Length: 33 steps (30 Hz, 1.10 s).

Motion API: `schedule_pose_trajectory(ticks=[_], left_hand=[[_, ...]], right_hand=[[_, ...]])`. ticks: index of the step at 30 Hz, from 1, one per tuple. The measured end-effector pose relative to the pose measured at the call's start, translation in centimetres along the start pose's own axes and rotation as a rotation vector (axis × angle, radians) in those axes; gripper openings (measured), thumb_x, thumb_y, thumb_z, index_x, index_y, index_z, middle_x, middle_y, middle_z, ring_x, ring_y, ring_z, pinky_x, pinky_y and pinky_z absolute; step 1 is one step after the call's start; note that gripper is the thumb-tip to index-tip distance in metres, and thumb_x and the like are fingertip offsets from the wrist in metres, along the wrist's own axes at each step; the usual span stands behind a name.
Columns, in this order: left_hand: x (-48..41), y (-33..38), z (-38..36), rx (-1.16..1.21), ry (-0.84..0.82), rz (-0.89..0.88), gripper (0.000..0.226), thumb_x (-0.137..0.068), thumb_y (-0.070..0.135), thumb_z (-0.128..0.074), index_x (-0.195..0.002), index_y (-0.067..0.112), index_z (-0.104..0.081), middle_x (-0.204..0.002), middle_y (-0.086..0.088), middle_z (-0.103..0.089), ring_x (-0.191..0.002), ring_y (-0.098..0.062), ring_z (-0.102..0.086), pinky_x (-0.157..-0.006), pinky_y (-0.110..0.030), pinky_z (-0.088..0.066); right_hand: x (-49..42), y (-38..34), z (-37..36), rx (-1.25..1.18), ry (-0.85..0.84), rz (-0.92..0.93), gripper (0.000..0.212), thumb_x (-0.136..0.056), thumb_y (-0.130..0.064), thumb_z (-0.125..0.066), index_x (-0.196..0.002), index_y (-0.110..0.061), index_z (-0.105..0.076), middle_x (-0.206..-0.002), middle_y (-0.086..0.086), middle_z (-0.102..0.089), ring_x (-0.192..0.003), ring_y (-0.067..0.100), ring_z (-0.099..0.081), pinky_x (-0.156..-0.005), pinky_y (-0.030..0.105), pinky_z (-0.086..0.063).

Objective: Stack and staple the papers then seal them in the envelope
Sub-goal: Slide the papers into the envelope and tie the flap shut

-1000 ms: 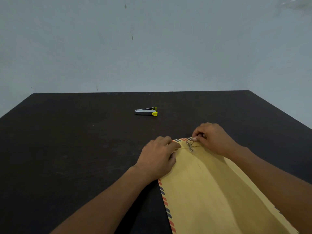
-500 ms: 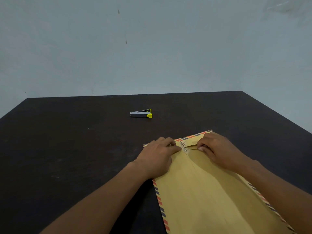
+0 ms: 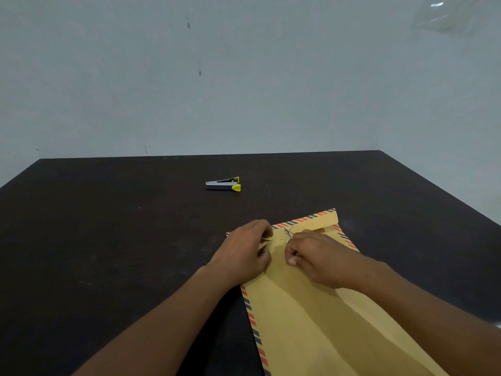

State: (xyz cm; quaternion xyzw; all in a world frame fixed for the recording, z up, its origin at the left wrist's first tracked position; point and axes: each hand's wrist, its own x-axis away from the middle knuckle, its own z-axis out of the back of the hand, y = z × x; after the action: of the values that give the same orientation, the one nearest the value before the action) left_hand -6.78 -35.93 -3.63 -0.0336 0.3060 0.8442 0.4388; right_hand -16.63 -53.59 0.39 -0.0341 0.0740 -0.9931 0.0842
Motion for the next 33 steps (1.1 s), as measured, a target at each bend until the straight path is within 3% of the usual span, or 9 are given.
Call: schedule_pose_trajectory(ticks=[3,7,12,15,18,22,24,27,33], left_hand=[[0.1,-0.3,-0.1,0.072,0.038,0.034,0.034,-0.085,0.019,-0.067,-0.103,0.026,-0.04,-0.106,0.007,-0.049,-0.095,-0.012,-0.056,-0.083,-0.04,-0.052],[0.0,-0.6,0.0,0.179,0.086,0.093,0.052,-0.077,0.017,-0.076,-0.107,0.027,-0.035,-0.114,0.007,-0.034,-0.108,-0.005,-0.058,-0.086,-0.037,-0.055],[-0.1,-0.9,-0.1,0.21,0.118,0.106,0.059,-0.072,0.022,-0.079,-0.106,0.029,-0.032,-0.112,0.006,-0.03,-0.105,-0.004,-0.059,-0.085,-0.035,-0.056],[-0.1,-1.0,-0.2,0.195,0.106,0.099,0.059,-0.075,0.023,-0.08,-0.108,0.03,-0.031,-0.113,0.007,-0.028,-0.105,-0.004,-0.058,-0.09,-0.031,-0.055],[-0.2,-1.1,-0.3,0.165,0.091,0.083,0.053,-0.076,0.024,-0.077,-0.105,0.033,-0.033,-0.113,0.007,-0.03,-0.102,-0.01,-0.059,-0.088,-0.037,-0.055],[0.0,-0.8,-0.3,0.068,0.02,0.038,0.037,-0.085,0.027,-0.068,-0.116,0.028,-0.047,-0.119,0.008,-0.033,-0.094,-0.013,-0.058,-0.082,-0.035,-0.051],[-0.1,-0.7,-0.4,0.029,-0.016,0.009,0.04,-0.09,0.027,-0.063,-0.129,0.023,-0.052,-0.124,0.007,-0.034,-0.101,-0.012,-0.055,-0.083,-0.03,-0.049],[-0.2,-0.8,-0.7,-0.022,-0.036,-0.052,0.045,-0.09,0.026,-0.057,-0.134,0.02,-0.056,-0.129,0.003,-0.038,-0.115,-0.015,-0.047,-0.094,-0.037,-0.05],[-0.5,-0.8,-1.1,-0.184,-0.061,-0.113,0.057,-0.087,0.026,-0.045,-0.143,0.02,-0.05,-0.131,-0.002,-0.046,-0.109,-0.023,-0.044,-0.094,-0.042,-0.046]], right_hand=[[-2.0,-0.5,0.1,0.025,0.015,-0.005,0.015,-0.098,-0.023,-0.048,-0.098,-0.02,-0.063,-0.101,-0.004,-0.059,-0.099,0.014,-0.049,-0.087,0.032,-0.043],[-4.6,-0.6,1.0,0.053,0.048,-0.002,0.018,-0.097,-0.021,-0.049,-0.1,-0.014,-0.065,-0.102,0.004,-0.063,-0.099,0.021,-0.055,-0.087,0.038,-0.046],[-7.4,0.5,2.0,0.017,0.04,-0.059,0.012,-0.094,-0.015,-0.055,-0.093,-0.016,-0.066,-0.097,-0.001,-0.066,-0.092,0.02,-0.06,-0.083,0.041,-0.05],[-8.2,1.8,1.9,-0.062,-0.002,-0.108,0.011,-0.094,-0.018,-0.059,-0.093,-0.021,-0.07,-0.095,-0.004,-0.068,-0.087,0.014,-0.064,-0.084,0.038,-0.054],[-8.2,2.5,1.9,-0.123,0.015,-0.098,0.012,-0.092,-0.016,-0.064,-0.098,-0.021,-0.074,-0.097,-0.007,-0.07,-0.09,0.008,-0.064,-0.086,0.03,-0.054],[-8.3,3.2,1.9,-0.221,0.075,-0.102,0.008,-0.087,-0.02,-0.072,-0.092,-0.022,-0.077,-0.091,-0.008,-0.073,-0.089,0.005,-0.066,-0.084,0.023,-0.054],[-8.3,3.5,1.7,-0.262,0.103,-0.123,0.006,-0.085,-0.02,-0.074,-0.088,-0.024,-0.077,-0.087,-0.01,-0.072,-0.084,0.002,-0.066,-0.081,0.022,-0.055],[-8.4,4.1,1.4,-0.283,0.131,-0.131,0.005,-0.082,-0.02,-0.078,-0.083,-0.024,-0.078,-0.08,-0.01,-0.073,-0.077,0.0,-0.067,-0.075,0.02,-0.056],[-8.0,4.9,1.1,-0.301,0.188,-0.125,0.008,-0.078,-0.028,-0.082,-0.082,-0.023,-0.078,-0.076,-0.01,-0.073,-0.071,0.0,-0.065,-0.064,0.011,-0.049]])
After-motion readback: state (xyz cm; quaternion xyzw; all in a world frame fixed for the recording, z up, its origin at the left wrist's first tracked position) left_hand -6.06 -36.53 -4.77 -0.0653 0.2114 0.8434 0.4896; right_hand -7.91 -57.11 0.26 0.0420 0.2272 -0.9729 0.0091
